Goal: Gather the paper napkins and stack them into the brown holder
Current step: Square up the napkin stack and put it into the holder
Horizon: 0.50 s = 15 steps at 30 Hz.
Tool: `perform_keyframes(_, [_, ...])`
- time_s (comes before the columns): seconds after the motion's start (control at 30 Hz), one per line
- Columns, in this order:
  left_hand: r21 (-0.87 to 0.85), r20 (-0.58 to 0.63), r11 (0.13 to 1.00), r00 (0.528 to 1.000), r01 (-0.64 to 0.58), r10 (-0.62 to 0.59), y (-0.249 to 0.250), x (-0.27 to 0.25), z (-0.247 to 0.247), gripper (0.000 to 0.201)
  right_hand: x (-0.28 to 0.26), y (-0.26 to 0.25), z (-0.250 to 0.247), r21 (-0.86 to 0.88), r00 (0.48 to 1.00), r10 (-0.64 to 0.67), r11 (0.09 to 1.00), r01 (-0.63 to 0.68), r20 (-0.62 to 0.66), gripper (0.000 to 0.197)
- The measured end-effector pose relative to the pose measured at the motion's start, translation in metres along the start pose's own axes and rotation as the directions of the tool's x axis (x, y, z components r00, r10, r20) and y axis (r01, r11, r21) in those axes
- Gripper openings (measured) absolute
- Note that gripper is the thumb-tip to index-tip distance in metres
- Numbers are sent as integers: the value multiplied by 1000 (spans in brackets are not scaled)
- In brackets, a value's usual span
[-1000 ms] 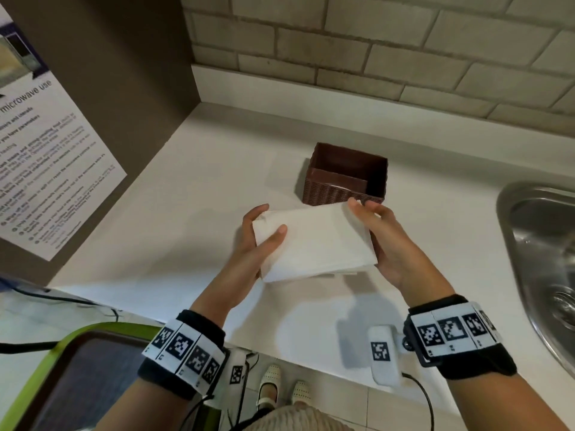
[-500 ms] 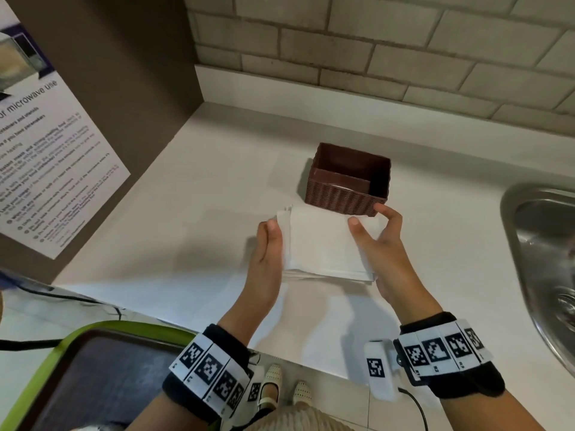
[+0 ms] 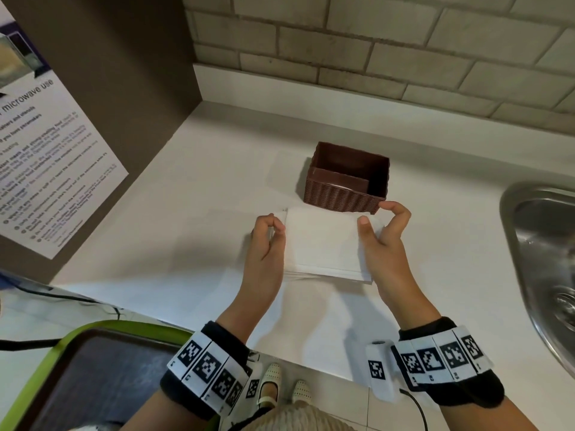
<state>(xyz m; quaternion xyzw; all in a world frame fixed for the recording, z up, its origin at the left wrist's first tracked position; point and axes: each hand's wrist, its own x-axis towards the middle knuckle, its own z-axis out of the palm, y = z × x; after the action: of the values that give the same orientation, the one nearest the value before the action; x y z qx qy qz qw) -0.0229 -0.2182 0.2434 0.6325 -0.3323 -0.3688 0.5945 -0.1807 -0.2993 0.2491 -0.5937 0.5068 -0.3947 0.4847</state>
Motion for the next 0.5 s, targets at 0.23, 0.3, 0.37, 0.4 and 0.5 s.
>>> perform_keyframes(0.23, [12,-94,1000,995,22,-21,-6,0,10,14,-4,6,3,-5,999,-38,999,38,23,27])
perform_keyframes(0.3, [96,-107,995,994,-11,21,-8,1,11,7,-5,3,6,34,1000,-12,999,11,27,29])
perform_keyframes(0.37, [154,-114,988,992,-32,50,-11,4,10,18,-5,0,5,86,998,55,995,-58,34,38])
perform_keyframes(0.4, [146,-114,989,992,-26,43,-12,6,9,19,-5,-1,4,108,994,105,988,-108,38,45])
perform_keyframes(0.5, [77,-93,997,996,-2,9,-10,8,6,7,-4,-2,0,182,968,240,951,-250,80,72])
